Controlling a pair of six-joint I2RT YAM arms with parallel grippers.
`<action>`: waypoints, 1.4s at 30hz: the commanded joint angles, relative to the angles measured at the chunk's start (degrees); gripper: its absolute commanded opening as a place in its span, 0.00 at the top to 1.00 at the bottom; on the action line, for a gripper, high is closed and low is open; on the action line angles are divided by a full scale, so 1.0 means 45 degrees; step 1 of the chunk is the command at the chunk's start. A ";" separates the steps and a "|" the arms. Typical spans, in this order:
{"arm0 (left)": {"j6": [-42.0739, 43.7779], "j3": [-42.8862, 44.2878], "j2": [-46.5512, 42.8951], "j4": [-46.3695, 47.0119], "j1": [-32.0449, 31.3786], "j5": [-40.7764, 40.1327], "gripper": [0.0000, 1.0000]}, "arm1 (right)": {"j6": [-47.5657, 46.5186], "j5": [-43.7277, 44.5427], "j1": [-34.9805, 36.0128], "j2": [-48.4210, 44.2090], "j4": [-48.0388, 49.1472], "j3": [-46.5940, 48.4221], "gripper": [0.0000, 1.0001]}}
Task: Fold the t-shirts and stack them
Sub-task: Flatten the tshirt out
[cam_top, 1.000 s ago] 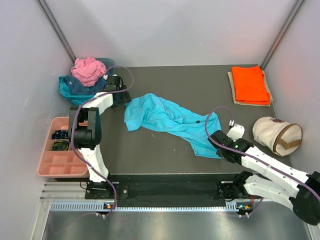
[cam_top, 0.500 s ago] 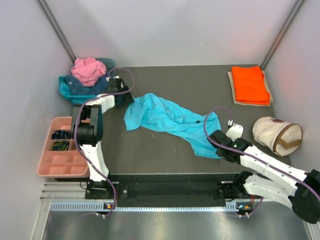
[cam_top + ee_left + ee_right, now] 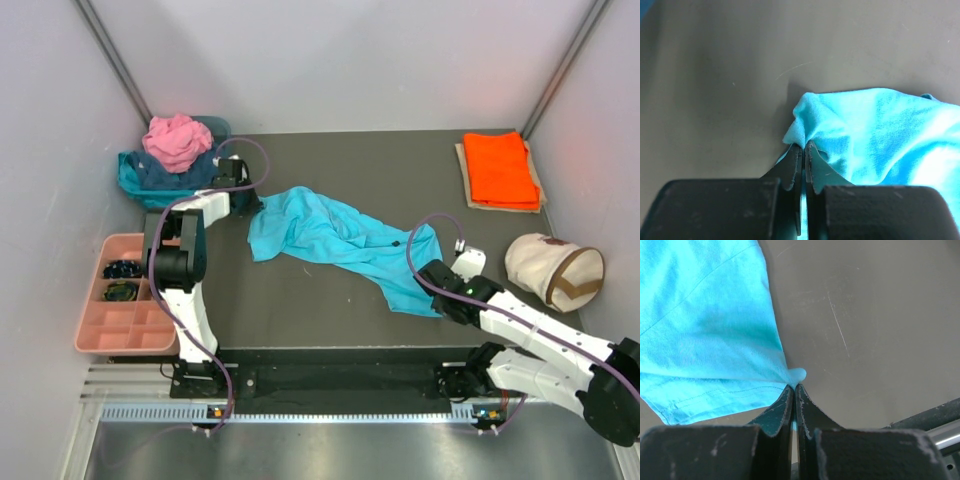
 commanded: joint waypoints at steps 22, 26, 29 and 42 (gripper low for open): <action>0.2064 0.3274 -0.5281 -0.3079 0.0066 -0.1433 1.00 | -0.0639 0.2795 -0.0095 -0.1475 -0.2078 0.3692 1.00; 0.2279 0.3994 -0.5673 -0.3566 0.0066 -0.1726 1.00 | -0.1539 0.3577 -0.0485 -0.1846 -0.2275 0.4769 1.00; 0.2455 0.4619 -0.5790 -0.3957 0.0066 -0.1960 1.00 | -0.2495 0.3968 -0.0778 -0.2237 -0.1905 0.5472 1.00; 0.3197 0.6535 -0.7584 -0.5929 0.0066 -0.2351 1.00 | -0.4976 0.4848 -0.1111 -0.3194 -0.1553 0.7933 1.00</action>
